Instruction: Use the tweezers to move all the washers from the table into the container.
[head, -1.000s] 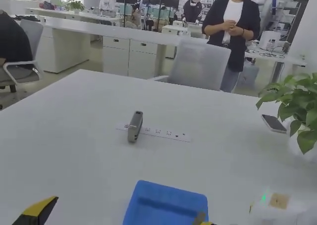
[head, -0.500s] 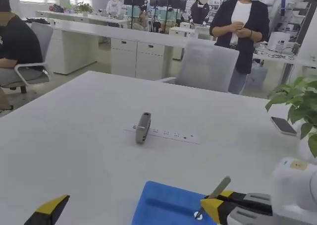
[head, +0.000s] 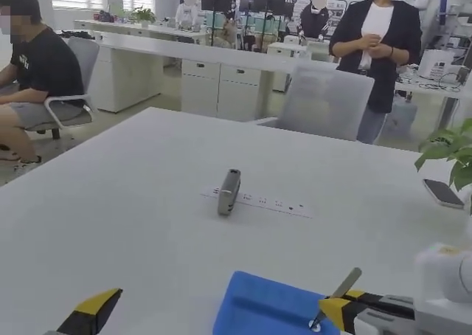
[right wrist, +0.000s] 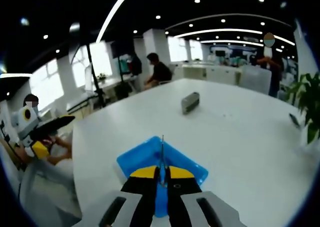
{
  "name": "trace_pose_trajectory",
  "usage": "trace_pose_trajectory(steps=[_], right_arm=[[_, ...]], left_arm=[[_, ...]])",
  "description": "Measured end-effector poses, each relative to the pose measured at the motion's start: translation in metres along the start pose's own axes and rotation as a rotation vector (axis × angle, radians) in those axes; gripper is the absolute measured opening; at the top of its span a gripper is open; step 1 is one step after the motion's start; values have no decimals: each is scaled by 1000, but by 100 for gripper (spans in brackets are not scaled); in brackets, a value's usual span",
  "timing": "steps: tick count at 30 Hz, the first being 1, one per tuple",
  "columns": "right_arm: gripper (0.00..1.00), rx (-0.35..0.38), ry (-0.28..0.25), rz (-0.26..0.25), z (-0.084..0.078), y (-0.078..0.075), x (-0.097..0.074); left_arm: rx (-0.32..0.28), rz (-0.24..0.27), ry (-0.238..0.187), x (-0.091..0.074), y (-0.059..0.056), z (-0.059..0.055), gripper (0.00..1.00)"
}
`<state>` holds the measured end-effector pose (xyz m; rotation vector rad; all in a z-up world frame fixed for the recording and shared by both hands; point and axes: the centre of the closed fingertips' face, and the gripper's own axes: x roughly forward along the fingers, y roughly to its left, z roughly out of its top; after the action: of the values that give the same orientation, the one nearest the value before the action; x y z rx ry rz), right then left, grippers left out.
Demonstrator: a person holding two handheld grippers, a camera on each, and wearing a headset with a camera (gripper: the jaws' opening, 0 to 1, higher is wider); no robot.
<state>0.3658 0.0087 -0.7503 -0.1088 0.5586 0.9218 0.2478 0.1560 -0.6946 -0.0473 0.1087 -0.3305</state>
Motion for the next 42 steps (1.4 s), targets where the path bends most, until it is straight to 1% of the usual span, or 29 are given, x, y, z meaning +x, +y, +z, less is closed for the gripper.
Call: trace_pose_trajectory(steps=[4, 8, 17, 22, 26, 28, 30, 34, 36, 40, 42], right_arm=[[3, -6, 21, -4, -7, 0, 0], [3, 0, 24, -4, -8, 1, 0], [3, 25, 38, -1, -13, -7, 3], [3, 41, 42, -1, -17, -9, 2], [3, 49, 41, -3, -21, -12, 1], [3, 55, 47, -2, -24, -14, 3], [3, 55, 53, -3, -24, -15, 3], [3, 58, 53, -5, -25, -17, 3], [3, 61, 56, -11, -26, -18, 3], [3, 70, 56, -9, -28, -21, 10], [3, 62, 67, -8, -30, -21, 15]], left_arm=[[-6, 7, -5, -1, 2, 1, 87], [-12, 11, -5, -1, 3, 1, 86], [-41, 23, -14, -3, 7, 2, 86], [-40, 25, -11, -3, 8, 1, 85], [-40, 17, 4, -1, 6, -2, 85], [-31, 24, -1, -2, 7, -1, 85], [-36, 30, -8, -3, 9, 0, 85], [-42, 33, -6, -3, 10, 0, 85], [-36, 31, -6, -3, 10, 0, 84], [-30, 24, -2, -3, 9, -1, 84], [-28, 25, 2, -3, 9, -1, 84]])
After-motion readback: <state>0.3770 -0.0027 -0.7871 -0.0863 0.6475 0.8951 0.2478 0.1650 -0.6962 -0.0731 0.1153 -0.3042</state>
